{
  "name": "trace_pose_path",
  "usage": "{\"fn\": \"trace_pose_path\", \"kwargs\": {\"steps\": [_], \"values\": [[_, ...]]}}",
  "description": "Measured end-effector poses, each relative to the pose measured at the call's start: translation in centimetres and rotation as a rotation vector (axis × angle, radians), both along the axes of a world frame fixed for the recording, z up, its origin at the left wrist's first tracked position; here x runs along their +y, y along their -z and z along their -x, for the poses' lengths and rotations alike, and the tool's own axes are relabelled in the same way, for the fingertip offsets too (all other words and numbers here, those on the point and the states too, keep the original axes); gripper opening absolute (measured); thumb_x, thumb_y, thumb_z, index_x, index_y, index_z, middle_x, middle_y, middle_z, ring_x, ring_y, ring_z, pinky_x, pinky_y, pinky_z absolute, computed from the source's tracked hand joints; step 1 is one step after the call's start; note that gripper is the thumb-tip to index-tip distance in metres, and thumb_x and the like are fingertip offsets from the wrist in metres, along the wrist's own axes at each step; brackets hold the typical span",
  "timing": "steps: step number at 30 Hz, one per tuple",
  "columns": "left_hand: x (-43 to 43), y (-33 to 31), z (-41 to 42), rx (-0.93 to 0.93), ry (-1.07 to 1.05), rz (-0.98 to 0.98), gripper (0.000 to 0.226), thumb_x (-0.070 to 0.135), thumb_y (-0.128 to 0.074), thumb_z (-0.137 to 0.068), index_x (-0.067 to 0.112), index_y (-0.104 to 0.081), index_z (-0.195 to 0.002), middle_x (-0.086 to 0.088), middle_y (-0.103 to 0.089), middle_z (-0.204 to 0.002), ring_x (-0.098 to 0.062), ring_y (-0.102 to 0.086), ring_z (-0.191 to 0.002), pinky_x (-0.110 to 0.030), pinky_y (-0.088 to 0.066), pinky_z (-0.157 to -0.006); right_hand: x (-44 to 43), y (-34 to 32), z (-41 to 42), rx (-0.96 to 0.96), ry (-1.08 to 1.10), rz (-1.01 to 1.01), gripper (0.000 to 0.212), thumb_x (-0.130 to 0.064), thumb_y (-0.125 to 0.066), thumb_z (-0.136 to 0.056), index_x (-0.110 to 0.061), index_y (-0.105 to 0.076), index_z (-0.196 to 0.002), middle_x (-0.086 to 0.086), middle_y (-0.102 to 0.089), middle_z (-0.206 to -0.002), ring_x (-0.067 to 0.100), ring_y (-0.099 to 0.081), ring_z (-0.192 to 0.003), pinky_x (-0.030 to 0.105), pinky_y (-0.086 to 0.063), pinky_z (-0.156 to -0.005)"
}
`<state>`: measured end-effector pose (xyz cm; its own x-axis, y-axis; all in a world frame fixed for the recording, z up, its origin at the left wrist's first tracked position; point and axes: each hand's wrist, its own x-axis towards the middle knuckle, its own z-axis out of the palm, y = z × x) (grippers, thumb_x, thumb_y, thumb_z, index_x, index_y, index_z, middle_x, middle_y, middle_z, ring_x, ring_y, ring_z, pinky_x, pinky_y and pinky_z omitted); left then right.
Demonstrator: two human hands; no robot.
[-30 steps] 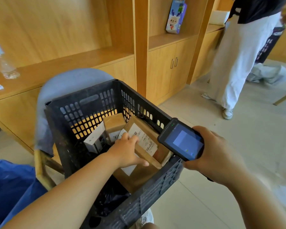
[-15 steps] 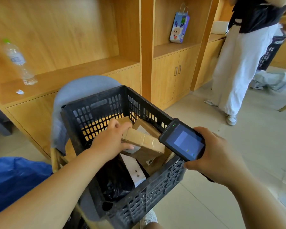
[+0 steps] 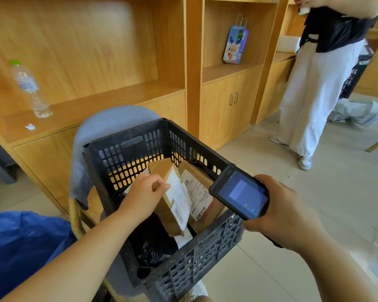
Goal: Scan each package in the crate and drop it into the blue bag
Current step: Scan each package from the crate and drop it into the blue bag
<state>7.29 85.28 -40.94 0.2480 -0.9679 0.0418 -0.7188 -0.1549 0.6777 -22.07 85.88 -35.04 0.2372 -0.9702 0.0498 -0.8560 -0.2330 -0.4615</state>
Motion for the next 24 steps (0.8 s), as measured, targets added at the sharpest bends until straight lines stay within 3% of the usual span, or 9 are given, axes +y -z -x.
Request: {"fn": "trace_pose_path", "kwargs": {"steps": [1,3,5,8,12,16,20,24], "values": [[0.2,-0.2,0.0,0.031,-0.038,0.019,0.014,0.035,-0.06,-0.091,0.027,-0.06,-0.102,0.012,-0.049,-0.118,-0.009,-0.045,-0.111,-0.029,-0.037,-0.086,0.1,0.0,-0.1,0.004,-0.003,0.001,0.089,-0.047,-0.078,-0.051,-0.038,-0.034,-0.127,-0.019,-0.044,-0.089,0.004,-0.05,-0.071,0.021,-0.038,-0.048],[0.7,-0.4,0.1,0.162,-0.12,0.009,0.045,0.028,-0.067,-0.088,0.027,-0.048,-0.129,0.014,-0.045,-0.114,-0.006,-0.044,-0.104,-0.025,-0.04,-0.077,0.4,-0.1,-0.3,0.018,-0.006,0.001,0.09,-0.048,-0.078,-0.051,-0.037,-0.033,-0.128,-0.018,-0.045,-0.092,0.006,-0.05,-0.074,0.021,-0.036,-0.049],[1.2,-0.7,0.0,0.267,-0.174,0.02,0.061,0.022,-0.071,-0.085,0.025,-0.041,-0.138,0.012,-0.051,-0.109,-0.009,-0.051,-0.096,-0.024,-0.043,-0.069,0.7,-0.3,-0.5,0.045,-0.012,0.001,0.091,-0.049,-0.078,-0.052,-0.036,-0.032,-0.13,-0.014,-0.046,-0.094,0.008,-0.049,-0.076,0.021,-0.035,-0.05],[2.1,-1.3,-0.6,0.361,-0.222,0.066,0.05,0.021,-0.073,-0.083,0.021,-0.053,-0.128,0.017,-0.058,-0.096,-0.01,-0.058,-0.089,-0.026,-0.045,-0.07,1.3,-0.6,-0.8,0.054,-0.021,0.002,0.092,-0.049,-0.078,-0.052,-0.035,-0.032,-0.131,-0.013,-0.046,-0.095,0.01,-0.05,-0.077,0.022,-0.037,-0.052],[4.1,-2.8,-1.7,0.386,-0.204,0.193,0.023,0.026,-0.073,-0.083,0.036,-0.062,-0.101,0.017,-0.067,-0.094,-0.006,-0.063,-0.09,-0.02,-0.045,-0.066,2.4,-1.3,-1.5,0.087,-0.045,0.016,0.093,-0.05,-0.078,-0.054,-0.034,-0.03,-0.133,-0.012,-0.047,-0.096,0.011,-0.051,-0.078,0.023,-0.037,-0.052],[6.4,-3.9,-2.8,0.371,-0.224,0.275,0.03,0.026,-0.074,-0.082,0.035,-0.062,-0.107,0.011,-0.07,-0.099,-0.011,-0.066,-0.09,-0.032,-0.053,-0.077,3.6,-2.2,-2.7,0.129,-0.094,0.039,0.095,-0.05,-0.076,-0.055,-0.033,-0.029,-0.135,-0.011,-0.045,-0.096,0.011,-0.05,-0.078,0.024,-0.038,-0.055],[8.5,-4.8,-3.7,0.408,-0.293,0.373,0.032,0.022,-0.075,-0.082,0.03,-0.06,-0.109,0.016,-0.068,-0.097,-0.001,-0.065,-0.086,-0.019,-0.047,-0.069,4.8,-2.8,-3.8,0.174,-0.165,0.037,0.093,-0.052,-0.077,-0.055,-0.032,-0.03,-0.133,-0.01,-0.046,-0.097,0.013,-0.051,-0.082,0.029,-0.048,-0.066],[10.2,-5.4,-4.1,0.47,-0.377,0.448,0.033,0.019,-0.077,-0.078,0.035,-0.055,-0.097,0.027,-0.062,-0.084,0.015,-0.062,-0.069,-0.006,-0.043,-0.054,5.8,-3.2,-4.8,0.24,-0.222,0.034,0.085,-0.053,-0.076,-0.055,-0.03,-0.035,-0.126,-0.009,-0.051,-0.101,0.013,-0.053,-0.084,0.032,-0.053,-0.07]]}}
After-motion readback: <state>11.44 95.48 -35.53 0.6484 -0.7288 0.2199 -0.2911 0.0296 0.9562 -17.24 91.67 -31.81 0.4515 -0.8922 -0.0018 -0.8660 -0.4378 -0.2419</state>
